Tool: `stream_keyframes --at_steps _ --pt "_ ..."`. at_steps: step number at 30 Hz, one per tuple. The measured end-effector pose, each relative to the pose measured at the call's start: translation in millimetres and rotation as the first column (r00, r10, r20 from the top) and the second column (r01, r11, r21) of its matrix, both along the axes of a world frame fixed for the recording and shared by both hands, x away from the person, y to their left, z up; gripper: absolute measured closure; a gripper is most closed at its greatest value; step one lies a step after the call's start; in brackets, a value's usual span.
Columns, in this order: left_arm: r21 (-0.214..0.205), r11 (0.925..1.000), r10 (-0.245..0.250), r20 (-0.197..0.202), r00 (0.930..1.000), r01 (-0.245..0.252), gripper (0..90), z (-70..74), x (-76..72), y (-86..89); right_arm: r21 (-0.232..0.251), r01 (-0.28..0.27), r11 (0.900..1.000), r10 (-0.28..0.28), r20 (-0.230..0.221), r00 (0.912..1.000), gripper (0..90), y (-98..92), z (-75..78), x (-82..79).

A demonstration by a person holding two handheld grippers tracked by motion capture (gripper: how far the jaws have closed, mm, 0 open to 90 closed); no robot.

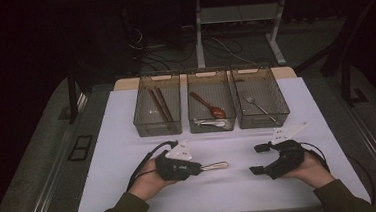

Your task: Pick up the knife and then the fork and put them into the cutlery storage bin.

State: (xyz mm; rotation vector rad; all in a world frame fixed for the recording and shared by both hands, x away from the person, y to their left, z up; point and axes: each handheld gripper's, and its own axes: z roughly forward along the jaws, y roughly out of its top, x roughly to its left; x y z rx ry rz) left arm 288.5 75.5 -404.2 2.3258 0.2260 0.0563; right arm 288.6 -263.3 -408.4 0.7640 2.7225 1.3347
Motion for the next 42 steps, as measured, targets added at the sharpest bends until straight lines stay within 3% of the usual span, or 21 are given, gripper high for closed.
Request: stream_keyframes --at_steps 6,11,15,18,20,21,23,25,29,33,38,39,40,42 --pt "0.018 0.9959 -0.089 0.021 0.9958 0.089 79.5 2.5 0.3 -34.1 -0.014 -0.077 0.9969 0.076 -0.015 0.9970 18.2 17.7 4.5 1.9" --pt "0.046 0.9867 -0.158 0.041 0.9866 0.156 79.5 0.9 1.3 -54.4 -0.047 -0.173 0.9838 0.171 -0.052 0.9839 18.4 39.3 5.1 5.6" --pt "0.050 0.9824 -0.182 0.037 0.9826 0.180 79.5 2.5 1.1 -61.2 -0.103 -0.271 0.9570 0.264 -0.082 0.9611 26.2 53.5 -0.1 14.0" --pt "0.046 0.9809 -0.191 0.040 0.9808 0.189 79.5 3.0 -0.2 -62.3 -0.102 -0.319 0.9421 0.304 -0.139 0.9423 36.3 61.2 -3.4 18.3" --pt "0.050 0.9793 -0.199 0.048 0.9789 0.196 79.5 3.1 -0.1 -62.2 -0.103 -0.356 0.9288 0.335 -0.178 0.9253 44.3 65.1 -4.5 20.3" --pt "0.053 0.9789 -0.200 0.050 0.9785 0.197 79.5 3.1 -0.2 -62.1 -0.093 -0.357 0.9294 0.334 -0.199 0.9212 49.1 67.6 -4.9 20.4" --pt "0.050 0.9805 -0.192 0.029 0.9810 0.190 79.5 2.8 -2.7 -62.4 -0.082 -0.382 0.9205 0.354 -0.236 0.9047 55.1 72.3 -6.5 21.5" --pt "0.059 0.9767 -0.209 0.050 0.9766 0.206 79.5 3.5 -2.3 -63.2 -0.088 -0.391 0.9161 0.360 -0.250 0.8989 60.5 76.9 -8.7 22.7" --pt "0.059 0.9748 -0.218 0.038 0.9753 0.215 79.5 3.5 -5.2 -64.8 -0.095 -0.423 0.9013 0.385 -0.271 0.8821 74.8 81.1 -10.8 23.4" --pt "0.057 0.9725 -0.228 0.039 0.9728 0.226 79.5 2.8 -6.3 -66.1 -0.101 -0.447 0.8888 0.407 -0.273 0.8715 79.1 82.0 -10.9 22.4" --pt "0.044 0.9727 -0.229 0.032 0.9729 0.228 81.9 3.9 -4.6 -64.5 -0.106 -0.446 0.8889 0.414 -0.232 0.8804 83.9 80.4 -7.1 19.8" --pt "0.040 0.9727 -0.229 0.014 0.9733 0.229 81.9 4.1 -4.8 -64.1 -0.103 -0.441 0.8916 0.409 -0.234 0.8820 83.8 80.4 -7.0 19.8" --pt "0.041 0.9727 -0.229 0.024 0.9730 0.228 81.9 4.2 -5.2 -64.3 -0.098 -0.449 0.8882 0.416 -0.243 0.8763 83.8 80.5 -7.0 20.5" --pt "0.044 0.9715 -0.234 0.025 0.9719 0.233 81.9 4.3 -5.1 -64.7 -0.099 -0.449 0.8882 0.417 -0.238 0.8774 83.8 80.6 -6.9 19.8"
